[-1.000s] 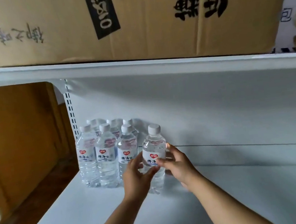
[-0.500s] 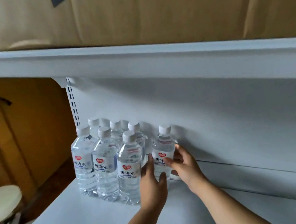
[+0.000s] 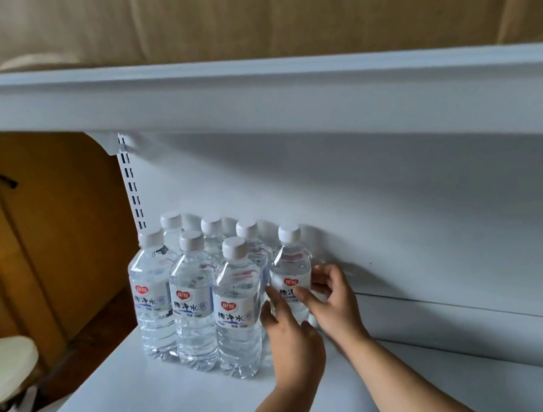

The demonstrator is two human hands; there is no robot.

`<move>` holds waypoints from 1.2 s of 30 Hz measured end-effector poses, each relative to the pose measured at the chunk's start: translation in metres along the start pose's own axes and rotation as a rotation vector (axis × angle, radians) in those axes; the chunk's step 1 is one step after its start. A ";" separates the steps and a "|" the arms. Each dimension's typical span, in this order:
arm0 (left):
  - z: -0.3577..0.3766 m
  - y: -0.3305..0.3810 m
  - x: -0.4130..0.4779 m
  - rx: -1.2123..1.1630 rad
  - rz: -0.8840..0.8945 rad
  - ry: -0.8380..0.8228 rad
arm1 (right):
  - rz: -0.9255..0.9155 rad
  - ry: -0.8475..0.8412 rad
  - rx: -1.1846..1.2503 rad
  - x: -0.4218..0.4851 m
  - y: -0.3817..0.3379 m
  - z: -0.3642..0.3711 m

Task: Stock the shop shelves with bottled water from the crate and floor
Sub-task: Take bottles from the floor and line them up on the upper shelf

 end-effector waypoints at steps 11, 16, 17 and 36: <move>-0.008 -0.005 -0.007 -0.032 -0.029 0.094 | -0.012 0.170 -0.039 -0.010 -0.002 0.000; -0.003 -0.001 -0.011 0.056 -0.026 -0.006 | -0.012 0.215 -0.024 -0.014 -0.001 0.001; -0.003 0.000 -0.012 0.073 -0.034 -0.029 | -0.001 0.212 -0.020 -0.014 0.000 0.001; 0.010 0.044 -0.156 -0.264 0.264 -0.499 | 0.189 0.623 0.124 -0.228 0.002 -0.148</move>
Point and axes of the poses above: each hand's wrist, its own x-axis towards the middle knuckle, its own z-axis out of the palm, y = z × x, the point moved 5 cm from there along x, towards the middle knuckle, and after that the axes turned 14 degrees about z, right-handed, at the moved point
